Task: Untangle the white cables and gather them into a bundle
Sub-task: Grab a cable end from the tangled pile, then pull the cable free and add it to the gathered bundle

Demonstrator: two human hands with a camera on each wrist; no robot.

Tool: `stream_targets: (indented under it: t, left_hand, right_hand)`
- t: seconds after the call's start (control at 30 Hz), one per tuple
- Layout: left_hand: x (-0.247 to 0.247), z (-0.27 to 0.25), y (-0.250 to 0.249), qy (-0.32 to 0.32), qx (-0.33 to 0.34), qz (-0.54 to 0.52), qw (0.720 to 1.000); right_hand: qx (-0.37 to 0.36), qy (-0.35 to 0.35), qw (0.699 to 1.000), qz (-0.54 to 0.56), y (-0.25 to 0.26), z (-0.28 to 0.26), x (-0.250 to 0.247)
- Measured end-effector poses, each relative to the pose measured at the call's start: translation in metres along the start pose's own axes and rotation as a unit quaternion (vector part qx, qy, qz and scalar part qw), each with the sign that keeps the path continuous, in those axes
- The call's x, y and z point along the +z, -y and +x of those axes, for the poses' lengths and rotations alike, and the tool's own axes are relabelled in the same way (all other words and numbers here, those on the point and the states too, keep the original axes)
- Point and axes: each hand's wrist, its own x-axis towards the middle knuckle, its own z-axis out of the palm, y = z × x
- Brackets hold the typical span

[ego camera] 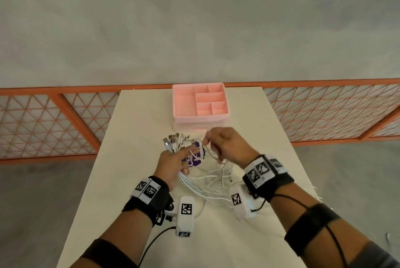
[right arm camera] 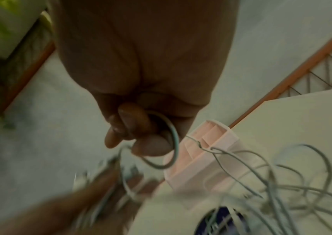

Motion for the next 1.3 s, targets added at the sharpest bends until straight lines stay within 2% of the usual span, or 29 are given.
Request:
stream_targets:
  t: [0.07,0.17,0.23,0.3,0.37,0.47,0.53,0.6,0.67,0.73,0.8,0.87,0.97,1.0,1.07,1.13,1.23,1.3]
  left_hand:
    - [0.008,-0.001,-0.008,0.014,0.009,-0.005,1.000]
    - [0.012,-0.005,-0.012,0.037,0.012,-0.009,0.999]
    - [0.010,-0.005,-0.010,0.057,-0.001,-0.032,0.998]
    - [0.005,-0.004,-0.009,0.067,-0.012,-0.033,0.997]
    - [0.003,-0.005,-0.007,0.063,-0.014,-0.006,0.998]
    - [0.005,-0.004,-0.004,0.044,-0.003,0.030,0.999]
    - [0.009,-0.005,-0.003,0.044,0.006,0.050,0.998]
    - [0.013,-0.005,-0.002,0.040,0.019,0.078,0.996]
    - [0.018,-0.006,-0.004,0.026,0.040,0.103,0.994]
    - [0.020,-0.007,-0.006,0.009,0.065,0.116,0.991]
    - [0.018,-0.007,-0.008,0.007,0.082,0.118,0.990]
    - [0.015,-0.009,-0.009,0.036,0.084,0.116,0.989]
    - [0.012,-0.015,-0.007,0.100,0.081,0.154,0.980]
    - [0.012,-0.017,-0.005,0.113,0.080,0.173,0.975]
    - [0.014,-0.019,-0.001,0.124,0.071,0.191,0.971]
    - [0.013,-0.019,0.002,0.137,0.063,0.191,0.970]
    - [0.012,-0.022,0.001,0.197,0.058,0.190,0.960]
    - [0.012,-0.026,-0.002,0.230,0.052,0.194,0.952]
  right_hand:
    - [0.009,0.045,0.998,-0.042,-0.014,-0.006,0.015]
    - [0.016,0.054,0.998,-0.035,-0.025,-0.011,0.025]
    - [0.029,0.025,0.999,0.014,-0.026,-0.013,0.026]
    - [0.057,-0.038,0.993,0.092,-0.028,-0.015,0.024]
    - [0.086,-0.092,0.984,0.124,-0.033,-0.015,0.020]
    - [0.070,-0.089,0.994,0.005,-0.042,-0.014,0.017]
    - [0.026,-0.041,0.991,-0.127,-0.039,-0.015,0.021]
    - [-0.013,0.028,0.974,-0.224,-0.034,-0.018,0.030]
    - [-0.004,0.073,0.967,-0.245,-0.033,-0.020,0.039]
    - [0.055,0.073,0.986,-0.141,-0.035,-0.019,0.043]
    - [0.135,0.012,0.989,0.052,-0.037,-0.015,0.041]
    - [0.181,-0.057,0.952,0.240,-0.040,-0.007,0.031]
    - [0.165,-0.102,0.883,0.427,-0.035,0.005,0.010]
    - [0.163,-0.116,0.869,0.452,-0.031,0.009,0.004]
    - [0.174,-0.147,0.862,0.453,-0.021,0.017,-0.007]
    - [0.194,-0.172,0.868,0.424,-0.011,0.023,-0.013]
    - [0.223,-0.204,0.874,0.380,-0.003,0.030,-0.015]
    - [0.221,-0.195,0.902,0.316,0.002,0.032,-0.013]
